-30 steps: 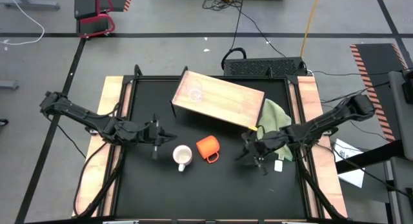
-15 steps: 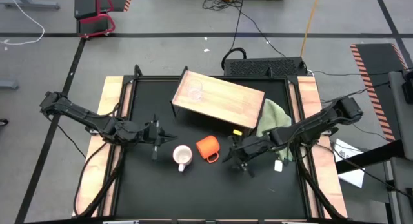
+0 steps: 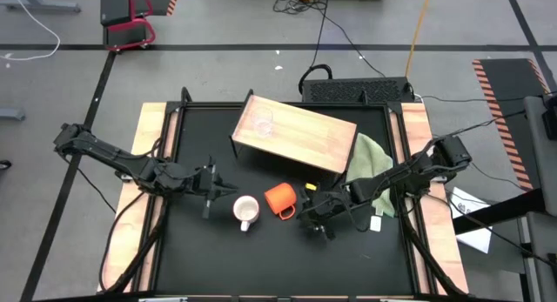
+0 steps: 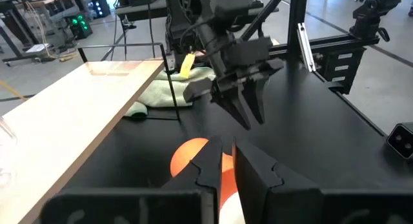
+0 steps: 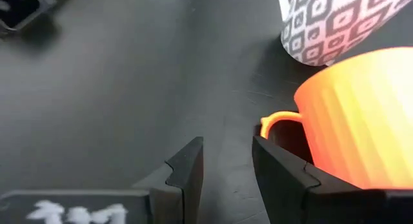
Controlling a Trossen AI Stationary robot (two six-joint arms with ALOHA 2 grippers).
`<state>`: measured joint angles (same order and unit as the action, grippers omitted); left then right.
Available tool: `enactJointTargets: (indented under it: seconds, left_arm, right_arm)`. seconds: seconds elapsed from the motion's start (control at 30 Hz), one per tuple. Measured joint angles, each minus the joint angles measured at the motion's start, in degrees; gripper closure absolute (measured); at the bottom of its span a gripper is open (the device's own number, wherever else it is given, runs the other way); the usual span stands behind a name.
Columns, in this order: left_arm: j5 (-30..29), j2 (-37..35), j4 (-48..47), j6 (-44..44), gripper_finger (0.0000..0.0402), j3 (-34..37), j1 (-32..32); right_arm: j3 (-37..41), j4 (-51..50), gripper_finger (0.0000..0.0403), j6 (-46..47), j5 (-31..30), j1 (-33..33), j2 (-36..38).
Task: Stack small to large cups/mugs on shelf
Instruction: Put the orange mug on the shelf
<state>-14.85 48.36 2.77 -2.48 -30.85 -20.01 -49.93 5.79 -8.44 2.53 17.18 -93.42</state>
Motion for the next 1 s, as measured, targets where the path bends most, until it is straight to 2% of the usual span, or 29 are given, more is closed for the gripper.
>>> enactJointTargets:
  seconds: [0.27,0.53,1.0]
  left_arm:
    - [0.0,0.0,0.4,-0.8,0.0357,0.0,0.0]
    - [0.0,0.0,0.3,-1.4,0.0357,0.0,0.0]
    - [0.0,0.0,-0.4,-1.8,0.0357,0.0,0.0]
  right_arm:
    - [0.0,5.3,0.0277,-3.8,-0.1,-1.9,-4.6]
    - [-0.2,5.7,0.0277,-4.8,0.5,-2.5,-7.8]
    - [-2.2,6.5,0.0277,-7.7,0.3,-3.9,-9.5]
